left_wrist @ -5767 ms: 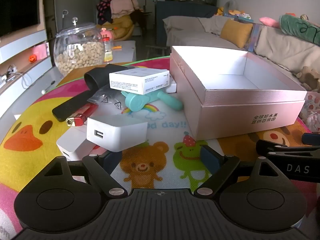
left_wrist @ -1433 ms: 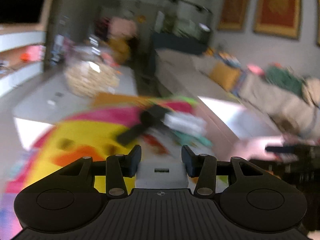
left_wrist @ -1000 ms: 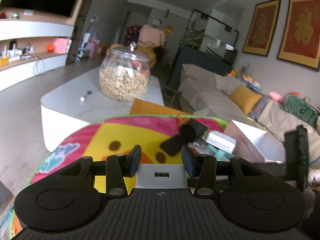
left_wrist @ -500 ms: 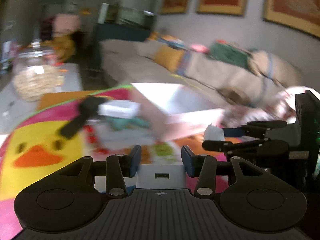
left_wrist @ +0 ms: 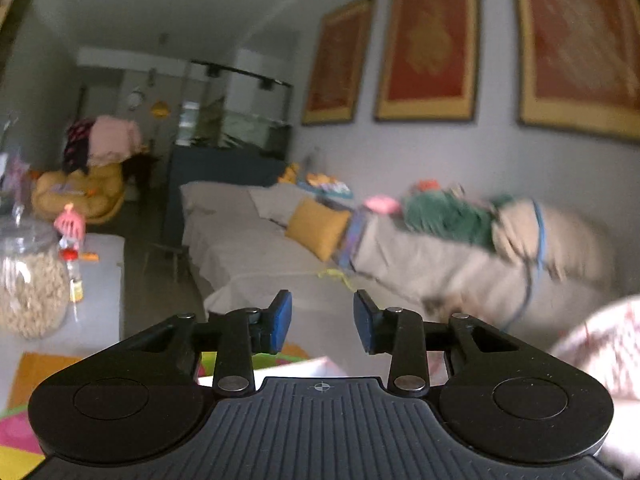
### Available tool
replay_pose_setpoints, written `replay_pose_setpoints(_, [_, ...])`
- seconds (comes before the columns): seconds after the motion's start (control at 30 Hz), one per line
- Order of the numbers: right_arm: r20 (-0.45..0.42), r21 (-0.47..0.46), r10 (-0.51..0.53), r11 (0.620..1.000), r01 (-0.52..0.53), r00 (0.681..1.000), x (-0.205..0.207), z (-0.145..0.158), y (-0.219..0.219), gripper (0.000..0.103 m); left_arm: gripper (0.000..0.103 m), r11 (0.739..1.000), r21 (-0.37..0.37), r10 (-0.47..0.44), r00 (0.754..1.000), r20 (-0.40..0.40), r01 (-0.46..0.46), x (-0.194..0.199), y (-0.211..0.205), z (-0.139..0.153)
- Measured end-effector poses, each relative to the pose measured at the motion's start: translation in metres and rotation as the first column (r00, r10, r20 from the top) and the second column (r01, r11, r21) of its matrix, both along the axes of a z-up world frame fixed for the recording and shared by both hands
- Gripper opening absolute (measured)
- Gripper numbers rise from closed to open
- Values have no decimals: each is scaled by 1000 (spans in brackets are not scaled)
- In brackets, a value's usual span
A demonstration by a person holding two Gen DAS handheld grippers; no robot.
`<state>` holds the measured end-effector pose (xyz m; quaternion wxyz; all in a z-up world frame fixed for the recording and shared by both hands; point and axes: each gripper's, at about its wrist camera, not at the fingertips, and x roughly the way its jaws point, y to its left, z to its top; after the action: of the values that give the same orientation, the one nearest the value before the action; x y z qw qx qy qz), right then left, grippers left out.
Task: Organize rigid objects
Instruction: 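Carry both held white chargers toward the pink box with both tools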
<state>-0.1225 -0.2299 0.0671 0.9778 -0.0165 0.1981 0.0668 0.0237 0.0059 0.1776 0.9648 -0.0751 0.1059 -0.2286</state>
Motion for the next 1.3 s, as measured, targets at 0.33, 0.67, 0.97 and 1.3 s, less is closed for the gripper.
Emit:
replay_pose_setpoints(0.33, [-22,63,-13,998,14,1000,33,2,2,50,38,998,-13,59,974,-220,-63,-27,67,-76])
replay_pose_setpoints(0.67, [-91,27,-24,999,27,996,46,-11,17,50,39,978,177,-52,948,-313,112,-64,37,-135])
replay_pose_setpoints(0.97, [-160,-4,-62,998,62,985,49,-46,11,50,39,976,149,-104,940,-325,159,-45,25,-132])
replay_pose_setpoints(1.3, [-182,32,-47,998,54,982,47,-59,6,50,42,938,123,-265,898,-353,325,-46,13,-144])
